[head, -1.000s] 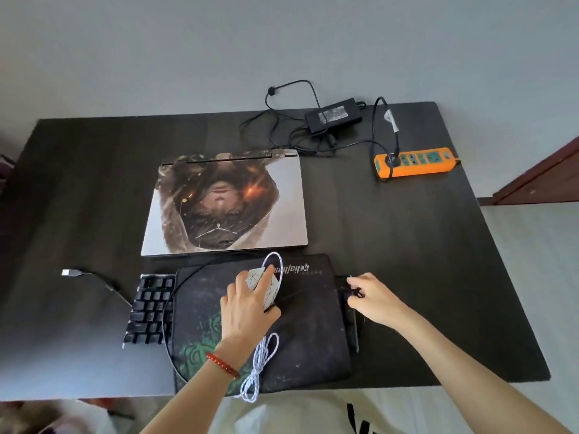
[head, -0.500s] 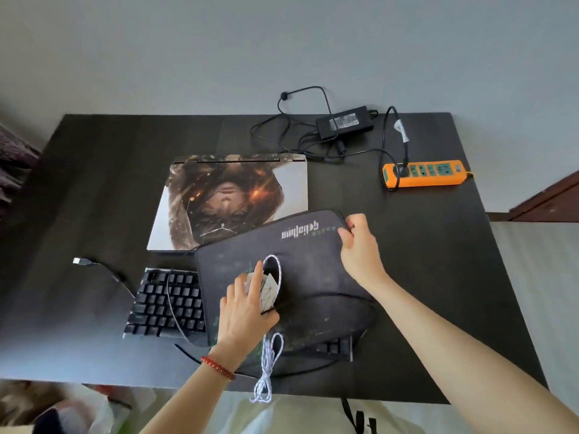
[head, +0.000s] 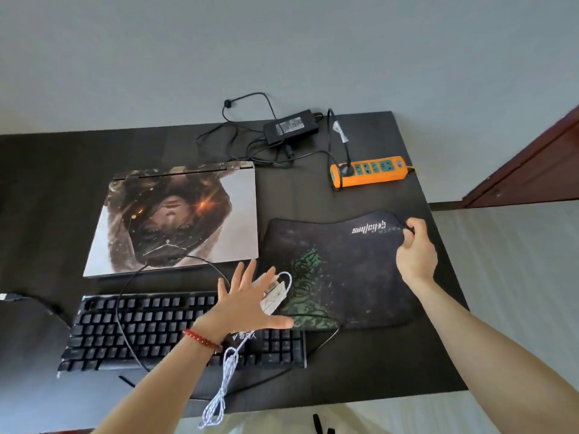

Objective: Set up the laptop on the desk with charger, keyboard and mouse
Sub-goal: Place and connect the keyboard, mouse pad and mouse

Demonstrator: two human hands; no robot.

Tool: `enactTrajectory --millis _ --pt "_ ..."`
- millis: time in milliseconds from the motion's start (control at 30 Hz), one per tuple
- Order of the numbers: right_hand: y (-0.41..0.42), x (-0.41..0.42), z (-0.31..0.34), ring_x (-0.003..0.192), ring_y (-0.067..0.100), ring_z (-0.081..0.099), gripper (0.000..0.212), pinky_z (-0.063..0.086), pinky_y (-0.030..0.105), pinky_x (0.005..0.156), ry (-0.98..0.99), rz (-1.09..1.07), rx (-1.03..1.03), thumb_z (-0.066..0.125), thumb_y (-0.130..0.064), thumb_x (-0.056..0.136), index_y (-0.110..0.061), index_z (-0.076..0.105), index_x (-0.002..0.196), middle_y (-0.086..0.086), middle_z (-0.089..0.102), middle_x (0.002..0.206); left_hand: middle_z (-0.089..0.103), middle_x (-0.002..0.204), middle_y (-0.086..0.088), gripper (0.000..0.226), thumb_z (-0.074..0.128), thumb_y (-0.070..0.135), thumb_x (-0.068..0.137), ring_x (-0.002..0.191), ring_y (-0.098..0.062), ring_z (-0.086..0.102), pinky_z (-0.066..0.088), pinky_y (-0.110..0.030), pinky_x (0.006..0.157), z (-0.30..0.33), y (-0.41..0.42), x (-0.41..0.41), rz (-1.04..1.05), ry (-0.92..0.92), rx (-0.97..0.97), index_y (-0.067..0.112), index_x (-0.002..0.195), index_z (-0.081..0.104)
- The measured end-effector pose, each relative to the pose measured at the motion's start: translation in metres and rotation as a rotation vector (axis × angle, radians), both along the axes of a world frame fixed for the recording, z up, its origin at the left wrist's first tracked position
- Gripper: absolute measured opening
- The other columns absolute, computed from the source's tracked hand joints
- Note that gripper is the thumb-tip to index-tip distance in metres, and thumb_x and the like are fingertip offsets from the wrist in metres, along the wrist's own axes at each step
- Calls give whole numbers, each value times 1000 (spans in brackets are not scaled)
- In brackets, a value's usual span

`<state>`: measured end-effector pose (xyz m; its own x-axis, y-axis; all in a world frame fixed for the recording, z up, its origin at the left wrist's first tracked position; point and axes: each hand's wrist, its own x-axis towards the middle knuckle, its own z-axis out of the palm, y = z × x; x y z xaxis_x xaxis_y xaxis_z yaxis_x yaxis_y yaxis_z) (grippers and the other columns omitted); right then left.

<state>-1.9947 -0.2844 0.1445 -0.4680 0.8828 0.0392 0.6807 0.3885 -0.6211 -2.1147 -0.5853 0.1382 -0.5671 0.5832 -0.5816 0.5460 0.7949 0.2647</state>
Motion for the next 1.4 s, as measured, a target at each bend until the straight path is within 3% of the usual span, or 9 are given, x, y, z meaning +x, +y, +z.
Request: enactTrajectory --millis 100,267,400,500,633,800,900,1000,1400 --pt "22 5 -4 88 42 60 24 33 35 66 -23 14 31 37 -16 98 -10 49 119 19 67 97 0 157 11 103 19 98 48 144 -16 -9 0 -57 112 -1 33 -1 16 -54 98 52 139 8" --pt "59 14 -10 98 35 56 25 36 33 69 -19 0 -145 40 -18 98 -10 50 119 13 62 111 3 157 -3 71 43 58 85 143 -29 1 16 -53 111 -12 90 10 84 -1 55 38 144 10" --pt "47 37 -23 111 39 55 45 44 42 89 -147 -128 -434 50 -23 94 -3 37 131 21 59 120 10 153 -16 73 51 45 87 136 -42 18 29 -51 105 -13 114 7 347 14 -90 27 145 11" --pt "33 57 -34 106 38 57 34 41 36 76 -329 -47 -338 48 -22 95 -3 46 123 19 61 115 17 149 -17 70 54 42 85 130 -43 25 36 -47 99 -11 120 3 348 16 -139 26 143 19" --pt "48 39 -35 106 39 55 25 40 36 77 -185 -72 -302 44 -10 95 1 48 117 21 58 114 13 153 -11 68 52 43 85 134 -36 18 35 -46 101 -12 120 8 338 26 -93 28 143 22" --pt "72 20 -36 108 40 55 27 45 40 82 -223 -29 -200 46 -3 92 3 47 119 21 53 121 39 140 6 60 48 63 79 130 -19 32 31 -40 104 -10 108 32 27 156 142 33 131 44" --pt "73 22 -45 104 42 57 25 48 44 82 -229 -13 -147 47 -2 92 3 47 116 24 51 119 41 134 12 77 52 73 66 126 -14 35 32 -38 102 -7 90 32 -190 138 101 39 134 37" --pt "71 22 -49 103 43 56 26 49 46 84 -223 -12 -115 50 2 90 3 47 116 26 50 120 42 130 9 81 61 62 69 121 -16 37 36 -38 100 -6 76 19 -244 101 50 40 139 26" --pt "71 24 -48 103 36 58 37 51 43 81 -258 -7 -63 57 9 81 2 49 116 24 52 118 62 121 -3 68 71 51 70 106 -26 58 44 -34 87 10 55 -8 644 41 379 26 129 48"
